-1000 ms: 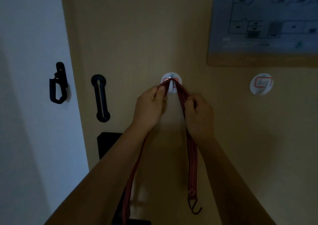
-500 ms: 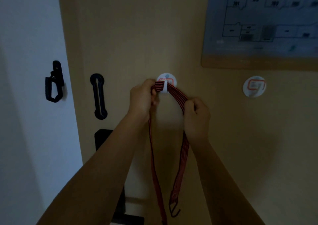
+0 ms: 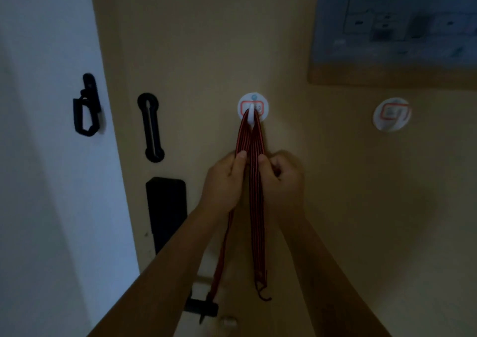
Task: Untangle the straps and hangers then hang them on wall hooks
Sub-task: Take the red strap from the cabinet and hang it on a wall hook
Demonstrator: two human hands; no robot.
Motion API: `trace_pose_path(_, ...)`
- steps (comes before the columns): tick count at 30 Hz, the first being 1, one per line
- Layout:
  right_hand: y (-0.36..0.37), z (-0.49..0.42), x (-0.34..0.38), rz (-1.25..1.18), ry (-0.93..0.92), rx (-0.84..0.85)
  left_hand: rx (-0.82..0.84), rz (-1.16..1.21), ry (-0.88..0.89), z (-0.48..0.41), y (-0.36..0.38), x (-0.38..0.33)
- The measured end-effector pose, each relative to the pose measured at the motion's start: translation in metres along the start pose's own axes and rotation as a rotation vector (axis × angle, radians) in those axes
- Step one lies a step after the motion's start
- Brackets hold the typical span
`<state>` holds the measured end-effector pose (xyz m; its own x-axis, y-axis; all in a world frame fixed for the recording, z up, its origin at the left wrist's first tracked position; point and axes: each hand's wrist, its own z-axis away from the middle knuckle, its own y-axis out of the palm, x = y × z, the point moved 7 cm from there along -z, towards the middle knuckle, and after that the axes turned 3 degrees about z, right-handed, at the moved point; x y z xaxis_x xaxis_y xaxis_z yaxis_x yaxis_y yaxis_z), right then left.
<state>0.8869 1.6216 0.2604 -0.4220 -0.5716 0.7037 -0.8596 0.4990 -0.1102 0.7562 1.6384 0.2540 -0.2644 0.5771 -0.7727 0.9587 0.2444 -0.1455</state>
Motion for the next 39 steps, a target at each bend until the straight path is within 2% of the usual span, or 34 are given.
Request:
trace_pose_path(7,0.013,0.029,0.003,0.114,-0.019,0.116,0.067,-0.004,-0.119,0.031,-0.015,0.025)
trace_pose_path(11,0.027,0.050,-0.005,0.115,0.044,0.302,0.079,-0.049,-0.122,0.047,-0.023,0.025)
trace_pose_path(15,0.041,0.077,-0.018,0.137,0.031,0.381,0.026,-0.094,-0.153,0.064,-0.033,0.031)
trace_pose_path(21,0.057,0.129,-0.035,0.132,0.021,0.528,-0.045,-0.203,-0.310,0.110,-0.051,0.062)
trace_pose_path(28,0.081,0.218,-0.041,0.054,0.046,0.835,-0.084,-0.337,-0.472,0.197,-0.088,0.092)
trace_pose_path(33,0.099,0.283,-0.007,0.035,-0.114,1.050,-0.129,-0.505,-0.602,0.270,-0.141,0.099)
trace_pose_path(39,0.121,0.388,0.052,0.049,-0.246,1.341,-0.186,-0.700,-0.781,0.378,-0.220,0.070)
